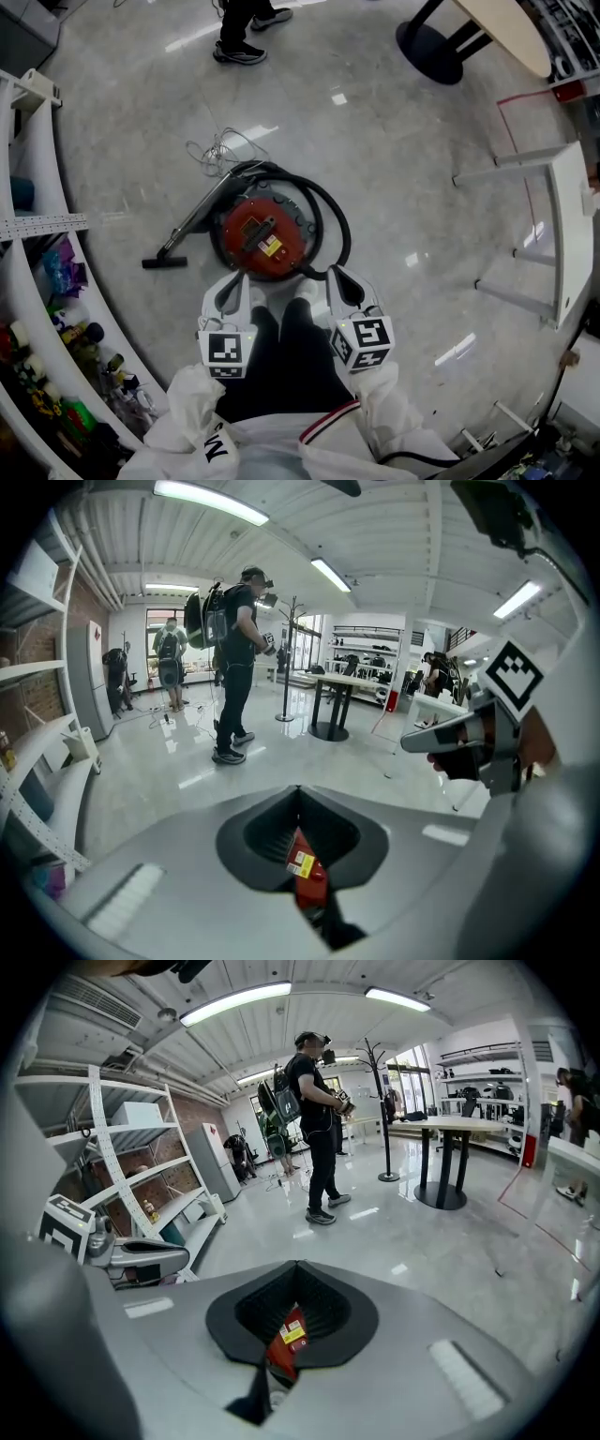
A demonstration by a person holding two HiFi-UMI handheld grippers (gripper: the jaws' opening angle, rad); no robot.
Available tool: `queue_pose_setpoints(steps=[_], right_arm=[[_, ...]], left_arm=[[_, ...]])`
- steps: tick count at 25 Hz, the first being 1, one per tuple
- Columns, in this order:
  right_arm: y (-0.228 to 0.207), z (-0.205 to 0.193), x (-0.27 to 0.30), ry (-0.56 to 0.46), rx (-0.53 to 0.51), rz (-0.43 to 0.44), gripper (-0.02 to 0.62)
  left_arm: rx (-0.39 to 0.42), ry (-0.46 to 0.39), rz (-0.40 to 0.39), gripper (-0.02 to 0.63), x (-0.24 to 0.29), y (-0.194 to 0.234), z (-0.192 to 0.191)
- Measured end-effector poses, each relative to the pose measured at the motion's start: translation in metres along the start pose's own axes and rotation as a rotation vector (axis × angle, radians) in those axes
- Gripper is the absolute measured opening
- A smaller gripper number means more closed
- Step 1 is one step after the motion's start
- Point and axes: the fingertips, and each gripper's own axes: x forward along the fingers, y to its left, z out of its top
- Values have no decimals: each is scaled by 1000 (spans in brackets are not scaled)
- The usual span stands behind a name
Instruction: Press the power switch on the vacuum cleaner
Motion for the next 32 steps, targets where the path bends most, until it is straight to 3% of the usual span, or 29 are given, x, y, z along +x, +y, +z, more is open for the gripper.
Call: queue_pose_setpoints(steps=[19,32], right_arm=[[-16,-99,83,103,69,17,0],[11,-126,121,137,32,57,0]], left_arm=[[-99,133,-35,0,73,-24,-113],[-151,133,-21,0,72,-16,-127]])
